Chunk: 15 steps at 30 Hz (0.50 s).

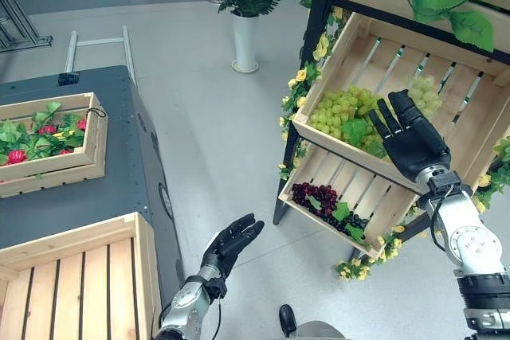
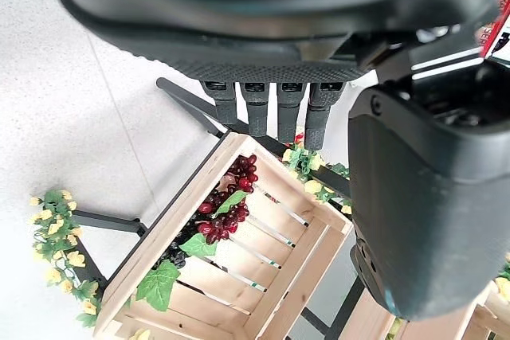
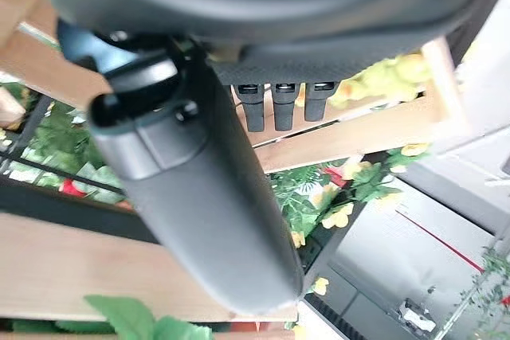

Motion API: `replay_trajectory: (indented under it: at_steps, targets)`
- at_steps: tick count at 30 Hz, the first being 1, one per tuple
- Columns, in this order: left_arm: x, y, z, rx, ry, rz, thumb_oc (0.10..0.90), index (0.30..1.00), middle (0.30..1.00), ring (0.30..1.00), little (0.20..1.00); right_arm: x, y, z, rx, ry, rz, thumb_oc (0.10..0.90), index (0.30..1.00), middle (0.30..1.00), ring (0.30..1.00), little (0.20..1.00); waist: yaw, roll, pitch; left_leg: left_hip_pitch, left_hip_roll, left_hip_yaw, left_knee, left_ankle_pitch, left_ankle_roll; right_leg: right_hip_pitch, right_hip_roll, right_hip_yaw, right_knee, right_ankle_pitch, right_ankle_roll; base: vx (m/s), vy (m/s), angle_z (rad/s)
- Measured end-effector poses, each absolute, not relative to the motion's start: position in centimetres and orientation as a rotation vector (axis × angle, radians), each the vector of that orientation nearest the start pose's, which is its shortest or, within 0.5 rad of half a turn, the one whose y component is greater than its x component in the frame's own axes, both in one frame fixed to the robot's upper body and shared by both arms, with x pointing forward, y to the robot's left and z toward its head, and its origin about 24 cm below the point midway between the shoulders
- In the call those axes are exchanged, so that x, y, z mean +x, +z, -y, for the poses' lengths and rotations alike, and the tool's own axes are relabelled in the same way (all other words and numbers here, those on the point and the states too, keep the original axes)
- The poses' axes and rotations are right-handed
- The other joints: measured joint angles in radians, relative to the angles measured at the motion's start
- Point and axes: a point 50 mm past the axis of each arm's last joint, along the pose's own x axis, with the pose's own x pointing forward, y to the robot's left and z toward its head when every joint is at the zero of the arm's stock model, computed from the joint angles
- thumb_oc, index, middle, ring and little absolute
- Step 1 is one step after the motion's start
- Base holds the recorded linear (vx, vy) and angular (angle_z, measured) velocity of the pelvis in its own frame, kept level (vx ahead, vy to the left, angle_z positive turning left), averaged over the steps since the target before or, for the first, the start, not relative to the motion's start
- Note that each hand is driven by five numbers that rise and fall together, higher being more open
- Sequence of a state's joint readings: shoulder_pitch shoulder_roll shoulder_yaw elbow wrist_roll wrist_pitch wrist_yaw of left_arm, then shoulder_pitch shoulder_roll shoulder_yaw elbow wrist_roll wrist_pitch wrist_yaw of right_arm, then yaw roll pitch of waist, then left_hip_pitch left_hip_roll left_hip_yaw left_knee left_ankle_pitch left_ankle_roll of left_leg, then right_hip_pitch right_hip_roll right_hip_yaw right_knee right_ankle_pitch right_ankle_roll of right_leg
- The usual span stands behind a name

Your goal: Pick up the fruits from the basket on one side to the basket on the other side

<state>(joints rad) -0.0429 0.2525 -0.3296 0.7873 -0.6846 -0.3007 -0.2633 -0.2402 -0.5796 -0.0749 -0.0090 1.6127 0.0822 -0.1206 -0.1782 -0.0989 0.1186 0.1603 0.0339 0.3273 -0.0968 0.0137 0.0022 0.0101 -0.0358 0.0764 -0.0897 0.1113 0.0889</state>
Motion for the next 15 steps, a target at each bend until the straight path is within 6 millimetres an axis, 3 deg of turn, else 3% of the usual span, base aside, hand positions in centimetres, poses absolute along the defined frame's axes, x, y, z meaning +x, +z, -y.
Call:
replay_trajectory:
  at_steps: [4, 7, 10, 15]
  targets:
    - [20.2, -9.0, -17.4, -0.321, -0.169, -0.467, 0.8, 0.9, 0.9, 0.9, 0.9, 29.4, 14.5, 24.5, 1.05, 0.1, 0.128, 0.8, 0.9, 0.9, 0.9, 0.9, 0.005, 0.011, -0.006, -0.002, 0.0, -0.007, 0.0, 0.0, 0.0, 0.001, 0.0, -0.004, 0.0, -0.001, -0.001, 0.0, 0.0, 0.04]
    - [20.2, -9.0, -17.3, -0.323, -0.171, -0.467, 0.8, 0.9, 0.9, 0.9, 0.9, 29.4, 14.4, 23.8, 1.19, 0.135, 0.171, 0.8, 0.9, 0.9, 0.9, 0.9, 0.005, 0.02, -0.011, -0.004, 0.0, -0.012, 0.0, 0.0, 0.0, 0.001, 0.0, -0.005, 0.0, -0.001, -0.002, 0.0, 0.0, 0.05]
    - [20.1, -9.0, -17.0, -0.332, -0.175, -0.466, 0.8, 0.9, 0.9, 0.9, 0.9, 29.1, 15.2, 22.7, 1.32, 0.19, 0.237, 0.8, 0.9, 0.9, 0.9, 0.9, 0.008, 0.029, -0.016, -0.004, 0.001, -0.016, 0.0, 0.001, 0.0, 0.002, 0.0, -0.007, 0.0, -0.001, -0.002, 0.01, 0.004, 0.02]
    - [20.1, -9.1, -16.6, -0.342, -0.182, -0.466, 0.8, 0.9, 0.9, 0.9, 0.9, 28.7, 16.5, 21.4, 1.378, 0.282, 0.283, 0.8, 0.9, 0.9, 0.9, 0.9, 0.024, 0.033, -0.018, 0.0, 0.0, -0.017, 0.0, 0.001, 0.0, 0.007, 0.0, -0.008, 0.0, -0.001, -0.002, 0.0, 0.0, 0.0]
